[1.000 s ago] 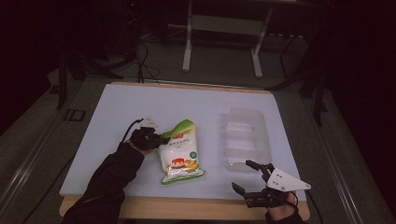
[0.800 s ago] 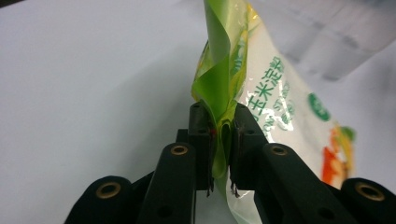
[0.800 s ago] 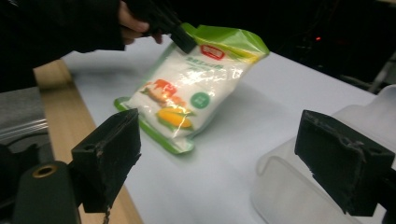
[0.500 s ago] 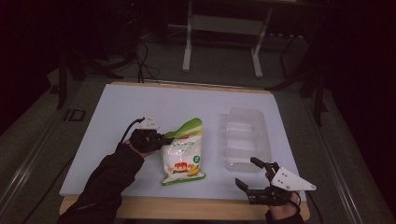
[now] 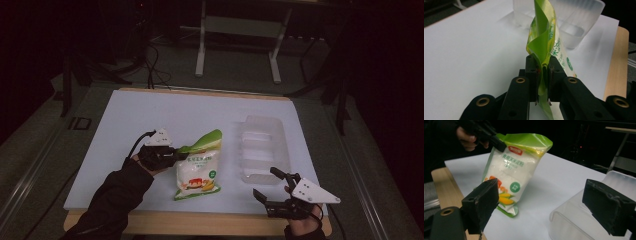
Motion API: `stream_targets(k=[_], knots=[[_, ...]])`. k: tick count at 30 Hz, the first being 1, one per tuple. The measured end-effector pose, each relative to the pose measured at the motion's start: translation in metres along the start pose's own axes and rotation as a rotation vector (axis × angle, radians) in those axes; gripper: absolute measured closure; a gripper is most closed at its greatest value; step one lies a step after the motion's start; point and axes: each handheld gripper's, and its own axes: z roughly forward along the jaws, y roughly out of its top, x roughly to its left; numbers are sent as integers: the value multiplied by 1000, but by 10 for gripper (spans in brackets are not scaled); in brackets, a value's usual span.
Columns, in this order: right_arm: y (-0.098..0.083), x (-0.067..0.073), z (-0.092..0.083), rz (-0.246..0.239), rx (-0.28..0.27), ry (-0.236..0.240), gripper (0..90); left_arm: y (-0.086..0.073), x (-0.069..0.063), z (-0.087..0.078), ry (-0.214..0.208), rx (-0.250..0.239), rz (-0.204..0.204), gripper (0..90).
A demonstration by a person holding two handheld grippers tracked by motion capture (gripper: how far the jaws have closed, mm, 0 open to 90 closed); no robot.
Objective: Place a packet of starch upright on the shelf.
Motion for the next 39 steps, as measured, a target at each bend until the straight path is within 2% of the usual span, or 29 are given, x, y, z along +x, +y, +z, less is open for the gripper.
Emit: stream_targets(k=[2, 3, 4, 6, 8, 13, 15, 17, 19, 20, 22, 23, 25, 26, 27, 29, 30, 31, 32, 34, 37, 39], knots=[[1, 0, 0, 19, -11, -15, 125, 3, -5, -2, -7, -9, 18, 826], [2, 0, 0, 29, -14, 0, 124, 4, -7, -3, -15, -11, 21, 826], [2, 0, 1, 30, -5, 18, 125, 6, -10, -5, -20, -18, 42, 826], [3, 2, 1, 26, 3, 33, 117, 10, -12, -8, -42, -39, 42, 828], [6, 4, 0, 18, -3, 54, 109, 14, -15, -13, -44, -54, 51, 830], [23, 5, -6, 13, -21, 97, 101, 25, -19, -26, -23, -80, 49, 836], [33, 4, -7, 2, -30, 123, 102, 28, -21, -31, -15, -104, 54, 838], [43, 1, -6, -8, -8, 125, 121, 31, -23, -36, -17, -129, 49, 842], [50, -4, -2, 9, 5, 154, 142, 34, -24, -39, -13, -149, 53, 845], [52, -8, 1, 23, 9, 152, 151, 37, -25, -41, -25, -162, 47, 847], [56, -15, 7, 52, 4, 171, 180, 40, -29, -43, -14, -183, 58, 850], [58, -19, 10, 59, -1, 175, 214, 43, -30, -43, -27, -189, 59, 851], [61, -23, 19, 78, 4, 196, 226, 48, -34, -45, -18, -205, 70, 853], [62, -24, 24, 72, 10, 202, 242, 51, -35, -45, -38, -206, 69, 855], [64, -25, 30, 74, 26, 209, 243, 54, -37, -45, -26, -213, 76, 855], [67, -26, 41, 76, 43, 229, 261, 59, -38, -45, -41, -213, 76, 857], [69, -26, 47, 81, 52, 239, 261, 61, -40, -44, -31, -220, 81, 858], [70, -27, 52, 83, 57, 243, 261, 64, -40, -44, -46, -219, 82, 858], [72, -27, 58, 85, 67, 259, 260, 66, -42, -43, -40, -225, 86, 859], [74, -29, 68, 101, 83, 264, 260, 70, -44, -42, -61, -229, 87, 859], [76, -34, 82, 129, 99, 303, 261, 75, -47, -41, -69, -239, 96, 859], [77, -34, 90, 112, 126, 325, 285, 79, -48, -39, -83, -240, 94, 859]])
